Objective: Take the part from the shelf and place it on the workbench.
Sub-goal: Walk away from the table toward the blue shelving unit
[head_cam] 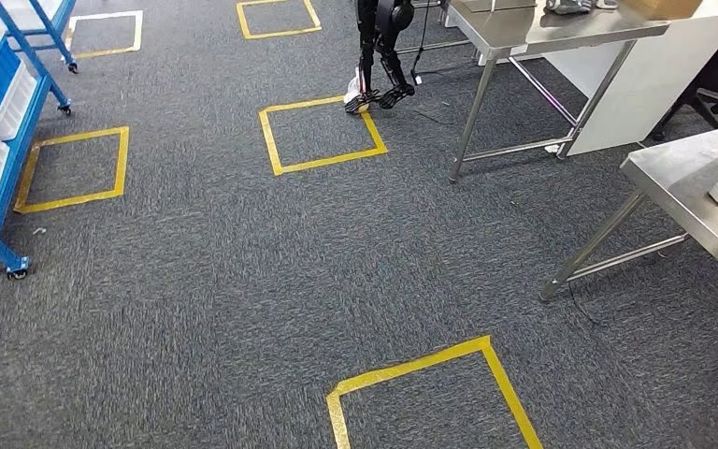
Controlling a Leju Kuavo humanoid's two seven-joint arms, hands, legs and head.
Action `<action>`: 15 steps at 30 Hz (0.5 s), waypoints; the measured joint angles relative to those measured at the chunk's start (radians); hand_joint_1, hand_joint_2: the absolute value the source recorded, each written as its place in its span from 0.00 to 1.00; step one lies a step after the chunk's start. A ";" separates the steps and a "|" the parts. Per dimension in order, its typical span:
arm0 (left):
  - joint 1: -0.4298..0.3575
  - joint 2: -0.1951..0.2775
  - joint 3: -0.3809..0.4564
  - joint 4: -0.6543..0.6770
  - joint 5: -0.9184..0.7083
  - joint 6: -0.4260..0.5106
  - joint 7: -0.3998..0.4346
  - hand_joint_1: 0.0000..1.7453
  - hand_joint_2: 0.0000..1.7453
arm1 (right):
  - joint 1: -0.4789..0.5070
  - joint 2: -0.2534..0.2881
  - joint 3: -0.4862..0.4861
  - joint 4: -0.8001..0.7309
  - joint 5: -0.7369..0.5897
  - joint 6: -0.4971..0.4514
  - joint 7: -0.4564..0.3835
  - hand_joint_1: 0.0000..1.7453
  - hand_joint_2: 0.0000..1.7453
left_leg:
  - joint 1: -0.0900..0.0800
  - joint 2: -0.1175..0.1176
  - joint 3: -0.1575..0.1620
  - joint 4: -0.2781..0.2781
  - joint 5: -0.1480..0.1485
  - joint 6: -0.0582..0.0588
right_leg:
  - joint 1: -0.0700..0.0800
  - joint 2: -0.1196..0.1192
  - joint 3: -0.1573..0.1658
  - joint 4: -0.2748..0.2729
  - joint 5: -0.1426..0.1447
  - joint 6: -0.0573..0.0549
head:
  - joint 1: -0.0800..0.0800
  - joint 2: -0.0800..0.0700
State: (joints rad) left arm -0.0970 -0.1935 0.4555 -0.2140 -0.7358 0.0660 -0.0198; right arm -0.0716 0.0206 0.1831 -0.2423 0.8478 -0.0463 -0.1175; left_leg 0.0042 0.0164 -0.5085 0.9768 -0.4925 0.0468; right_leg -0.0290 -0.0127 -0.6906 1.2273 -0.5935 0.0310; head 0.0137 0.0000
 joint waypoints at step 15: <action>0.004 -0.006 0.012 0.000 0.025 -0.003 -0.018 0.00 0.00 | -0.013 -0.012 -0.006 0.013 -0.041 0.049 0.000 0.00 1.00 | -0.009 -0.041 -0.153 0.209 -0.062 -0.048 | 0.020 -0.001 0.174 -0.239 0.102 -0.077 | -0.002 0.000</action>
State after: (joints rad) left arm -0.0927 -0.1999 0.4671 -0.2140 -0.7112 0.0626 -0.0375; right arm -0.0849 0.0087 0.1770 -0.2297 0.8065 0.0027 -0.1178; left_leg -0.0052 -0.0249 -0.6613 1.1858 -0.5550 -0.0015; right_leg -0.0094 -0.0137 -0.5165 0.9880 -0.4917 -0.0461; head 0.0119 0.0000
